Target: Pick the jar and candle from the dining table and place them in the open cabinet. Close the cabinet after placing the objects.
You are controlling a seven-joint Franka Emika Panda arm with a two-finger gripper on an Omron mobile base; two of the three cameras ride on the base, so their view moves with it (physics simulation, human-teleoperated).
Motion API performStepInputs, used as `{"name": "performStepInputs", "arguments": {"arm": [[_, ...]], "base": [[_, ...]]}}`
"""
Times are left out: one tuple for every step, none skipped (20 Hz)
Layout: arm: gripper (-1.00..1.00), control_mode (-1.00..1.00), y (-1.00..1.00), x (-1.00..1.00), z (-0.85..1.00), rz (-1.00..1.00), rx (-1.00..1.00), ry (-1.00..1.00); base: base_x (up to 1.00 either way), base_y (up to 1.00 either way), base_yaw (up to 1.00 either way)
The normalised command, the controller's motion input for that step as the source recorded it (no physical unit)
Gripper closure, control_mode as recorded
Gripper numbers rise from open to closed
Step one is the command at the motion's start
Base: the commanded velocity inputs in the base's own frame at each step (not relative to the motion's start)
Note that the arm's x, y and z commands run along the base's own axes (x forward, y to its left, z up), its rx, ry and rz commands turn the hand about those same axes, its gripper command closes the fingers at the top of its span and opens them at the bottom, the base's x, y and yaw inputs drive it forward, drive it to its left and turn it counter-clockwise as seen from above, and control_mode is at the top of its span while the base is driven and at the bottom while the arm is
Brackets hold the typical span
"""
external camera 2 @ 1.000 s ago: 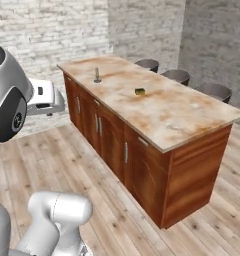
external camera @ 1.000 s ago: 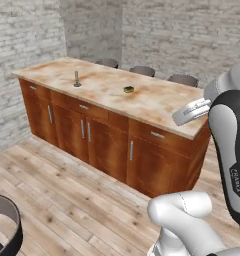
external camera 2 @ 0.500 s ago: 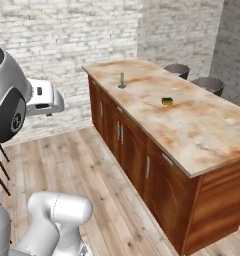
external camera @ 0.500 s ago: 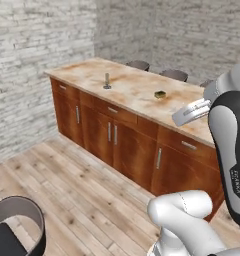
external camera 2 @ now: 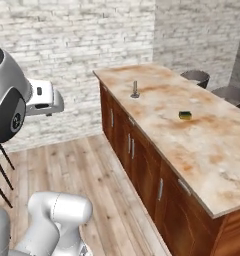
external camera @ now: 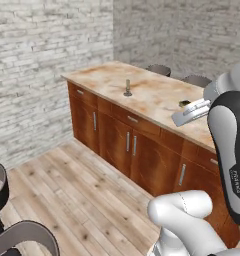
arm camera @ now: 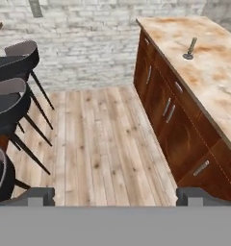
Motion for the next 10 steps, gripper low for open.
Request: {"name": "performStepInputs", "arguments": {"arm": [[-1.00,1.00,0.00,0.00,0.00,0.00,0.00,0.00],[-1.00,1.00,0.00,0.00,0.00,0.00,0.00,0.00],[-1.00,1.00,0.00,0.00,0.00,0.00,0.00,0.00],[-1.00,1.00,0.00,0.00,0.00,0.00,0.00,0.00],[-1.00,1.00,0.00,0.00,0.00,0.00,0.00,0.00],[-1.00,1.00,0.00,0.00,0.00,0.00,0.00,0.00],[-1.00,1.00,0.00,0.00,0.00,0.00,0.00,0.00],[-1.00,1.00,0.00,0.00,0.00,0.00,0.00,0.00],[-1.00,1.00,0.00,0.00,0.00,0.00,0.00,0.00],[-1.00,1.00,0.00,0.00,0.00,0.00,0.00,0.00]], "base": [[0.74,0.01,0.14],[0.71,0.02,0.11],[0.66,0.05,0.08],[0.65,0.03,0.06],[0.65,0.04,0.05],[0.66,0.04,0.03],[0.68,0.05,0.03],[0.69,0.04,0.03],[0.70,0.02,0.05],[0.70,0.01,0.05]]}}
